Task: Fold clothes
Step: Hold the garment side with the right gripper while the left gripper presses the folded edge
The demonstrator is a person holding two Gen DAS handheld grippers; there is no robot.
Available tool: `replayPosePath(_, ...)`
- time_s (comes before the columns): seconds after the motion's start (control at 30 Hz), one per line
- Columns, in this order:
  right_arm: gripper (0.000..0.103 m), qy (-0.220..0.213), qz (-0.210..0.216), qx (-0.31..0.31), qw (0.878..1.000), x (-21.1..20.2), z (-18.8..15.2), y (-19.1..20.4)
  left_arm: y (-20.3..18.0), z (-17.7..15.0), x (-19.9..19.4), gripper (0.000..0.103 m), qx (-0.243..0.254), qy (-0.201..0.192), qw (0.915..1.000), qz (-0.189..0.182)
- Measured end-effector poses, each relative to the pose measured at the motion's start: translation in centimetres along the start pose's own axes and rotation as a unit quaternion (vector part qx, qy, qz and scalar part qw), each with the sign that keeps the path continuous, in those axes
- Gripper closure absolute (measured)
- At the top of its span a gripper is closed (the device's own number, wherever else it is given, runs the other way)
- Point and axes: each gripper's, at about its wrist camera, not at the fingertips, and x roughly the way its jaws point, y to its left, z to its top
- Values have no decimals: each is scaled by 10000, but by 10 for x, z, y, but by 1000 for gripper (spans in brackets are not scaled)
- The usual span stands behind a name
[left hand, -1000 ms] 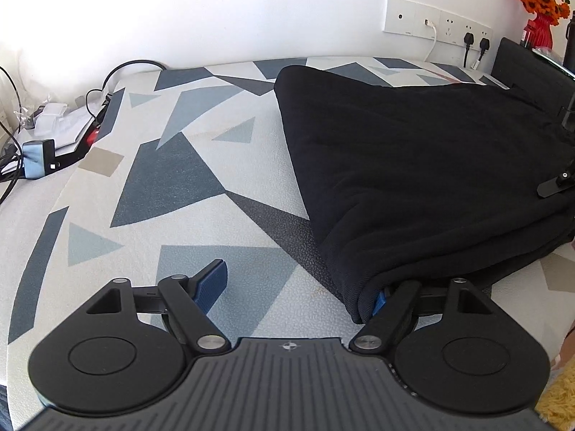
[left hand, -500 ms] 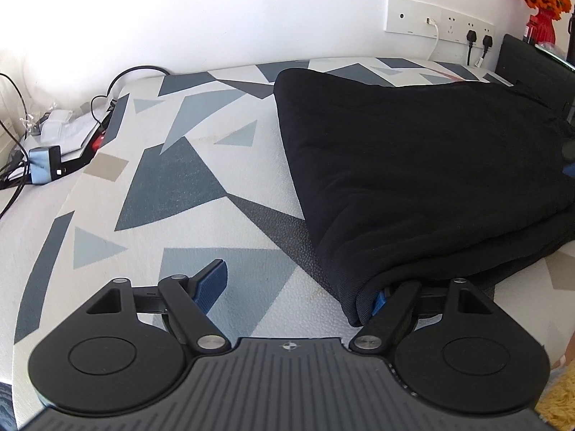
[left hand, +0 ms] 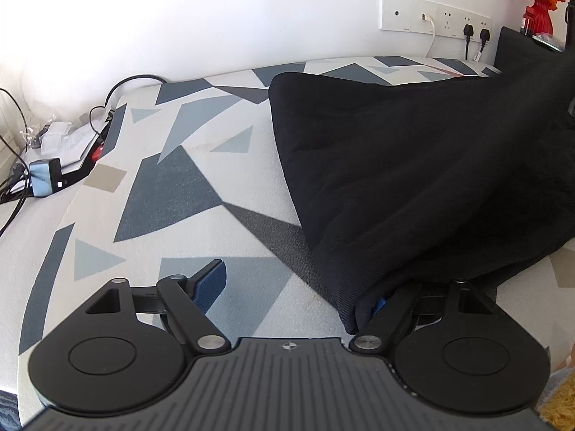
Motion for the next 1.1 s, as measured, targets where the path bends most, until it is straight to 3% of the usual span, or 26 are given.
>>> replayPosePath(0.13,101,153,-72,-90,9998,-14,-4,2,-5,0,2,20,68,-94,9998,170)
replayPosePath(0.23,101,325,-723,90,9968,-10,-13,-26,-1,-1,3,20,-72,-89,9998,133)
replayPosePath(0.5,100,747,-1441,433,9858,16,-52,-82,-5,1,2,19,45,-23,9999,125)
replayPosePath(0.53,94,799,-1527,475,9839,20,-57,-89,-5,0,2,19,16,-16,9999,119)
replayPosePath(0.67,65,670,-1686,175,9832,34,-37,-81,-6,0,2,20,-16,-28,9999,141)
replayPosePath(1.0,65,-104,-2203,-794,9721,94,32,-59,-13,0,-1,28,62,-41,9998,186)
replayPosePath(1.1,70,-336,-2350,-1083,9654,112,53,-53,-18,1,-2,34,169,-57,9996,222)
